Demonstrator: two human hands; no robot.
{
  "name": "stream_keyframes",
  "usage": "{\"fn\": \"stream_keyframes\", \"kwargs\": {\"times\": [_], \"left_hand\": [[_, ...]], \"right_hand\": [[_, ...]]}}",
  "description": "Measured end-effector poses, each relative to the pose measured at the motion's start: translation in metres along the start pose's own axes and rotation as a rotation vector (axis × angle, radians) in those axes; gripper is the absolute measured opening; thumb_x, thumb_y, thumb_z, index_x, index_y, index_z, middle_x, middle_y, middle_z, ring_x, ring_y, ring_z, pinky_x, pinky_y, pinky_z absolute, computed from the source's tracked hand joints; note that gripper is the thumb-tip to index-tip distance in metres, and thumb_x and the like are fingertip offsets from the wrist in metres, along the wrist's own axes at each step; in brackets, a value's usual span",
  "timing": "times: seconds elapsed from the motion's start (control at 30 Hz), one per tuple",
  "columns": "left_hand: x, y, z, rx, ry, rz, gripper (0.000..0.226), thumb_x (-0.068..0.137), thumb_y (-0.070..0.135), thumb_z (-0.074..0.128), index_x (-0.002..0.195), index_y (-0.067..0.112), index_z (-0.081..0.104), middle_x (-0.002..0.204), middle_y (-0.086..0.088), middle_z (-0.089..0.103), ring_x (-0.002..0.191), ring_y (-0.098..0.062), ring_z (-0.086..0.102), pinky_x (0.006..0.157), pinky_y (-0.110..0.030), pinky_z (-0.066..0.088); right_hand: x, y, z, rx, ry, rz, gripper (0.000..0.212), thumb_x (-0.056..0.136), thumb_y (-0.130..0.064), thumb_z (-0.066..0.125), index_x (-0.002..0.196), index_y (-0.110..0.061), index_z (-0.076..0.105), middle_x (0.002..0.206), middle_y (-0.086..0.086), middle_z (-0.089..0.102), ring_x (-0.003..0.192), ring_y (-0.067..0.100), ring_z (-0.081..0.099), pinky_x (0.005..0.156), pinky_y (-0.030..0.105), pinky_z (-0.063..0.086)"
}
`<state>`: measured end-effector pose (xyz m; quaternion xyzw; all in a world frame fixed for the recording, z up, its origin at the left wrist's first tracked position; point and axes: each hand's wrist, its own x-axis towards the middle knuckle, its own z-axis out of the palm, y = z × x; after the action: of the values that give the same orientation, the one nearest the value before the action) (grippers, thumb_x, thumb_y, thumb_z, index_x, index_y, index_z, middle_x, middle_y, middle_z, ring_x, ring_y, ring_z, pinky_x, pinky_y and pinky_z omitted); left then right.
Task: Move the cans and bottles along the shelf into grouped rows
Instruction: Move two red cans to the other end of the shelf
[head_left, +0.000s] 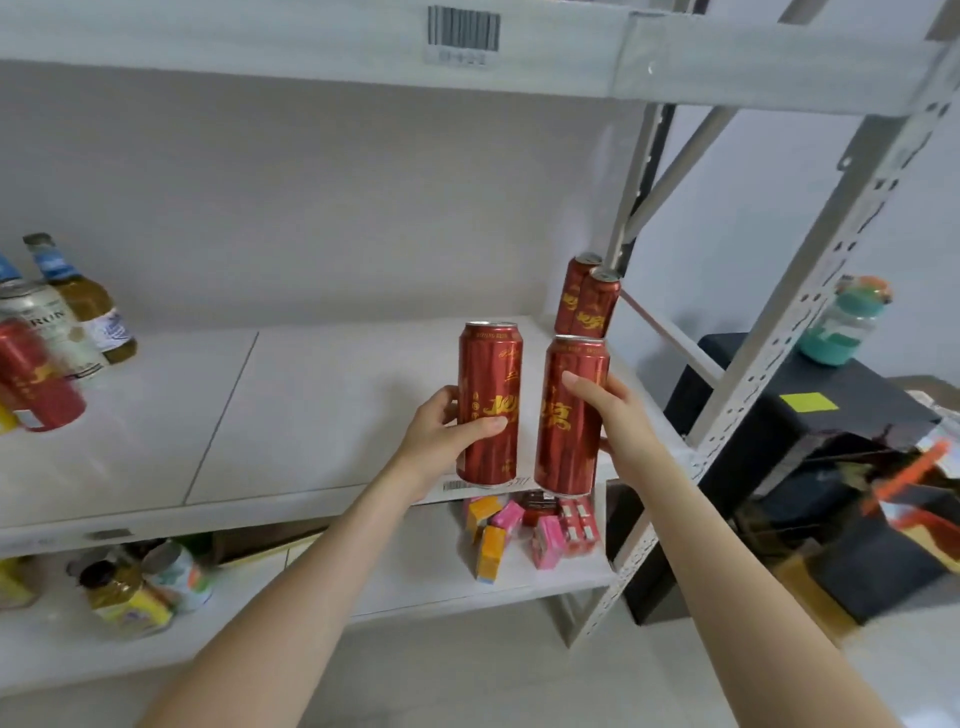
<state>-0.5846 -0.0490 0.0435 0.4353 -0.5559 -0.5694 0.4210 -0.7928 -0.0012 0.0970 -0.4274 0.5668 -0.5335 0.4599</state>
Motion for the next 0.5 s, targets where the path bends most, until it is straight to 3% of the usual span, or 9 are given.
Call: {"fn": "stream_keyframes", "kwargs": {"times": [0.17,0.4,0.5], "left_hand": [[0.037,-0.002,0.05,0.031,-0.024,0.005,0.066,0.054,0.05,0.086,0.112,0.03,0.063,0.114,-0.001,0.07,0.105,-0.017,0.069,0.091,-0.045,0.057],[0.093,-0.006,0.099,0.08,-0.029,0.013,0.063,0.057,0.045,0.085,0.113,0.032,0.06,0.115,0.002,0.068,0.108,-0.017,0.065,0.096,-0.047,0.054],[0.113,-0.008,0.112,0.078,-0.002,0.018,0.062,0.057,0.041,0.085,0.113,0.029,0.06,0.115,0.0,0.068,0.108,-0.019,0.065,0.095,-0.045,0.053]], "right_hand": [[0.034,0.006,-0.057,0.007,0.001,-0.014,0.022,0.087,-0.032,0.07,0.107,-0.034,0.061,0.106,-0.005,0.07,0.094,0.014,0.067,0.069,0.024,0.047],[0.089,0.019,-0.112,0.027,0.032,-0.038,0.046,0.082,-0.039,0.075,0.125,-0.029,0.059,0.115,-0.003,0.069,0.104,0.016,0.064,0.076,0.03,0.048],[0.115,0.023,-0.126,0.04,0.009,-0.058,0.04,0.081,-0.038,0.075,0.118,-0.033,0.061,0.111,-0.006,0.071,0.102,0.014,0.066,0.078,0.03,0.05]]}}
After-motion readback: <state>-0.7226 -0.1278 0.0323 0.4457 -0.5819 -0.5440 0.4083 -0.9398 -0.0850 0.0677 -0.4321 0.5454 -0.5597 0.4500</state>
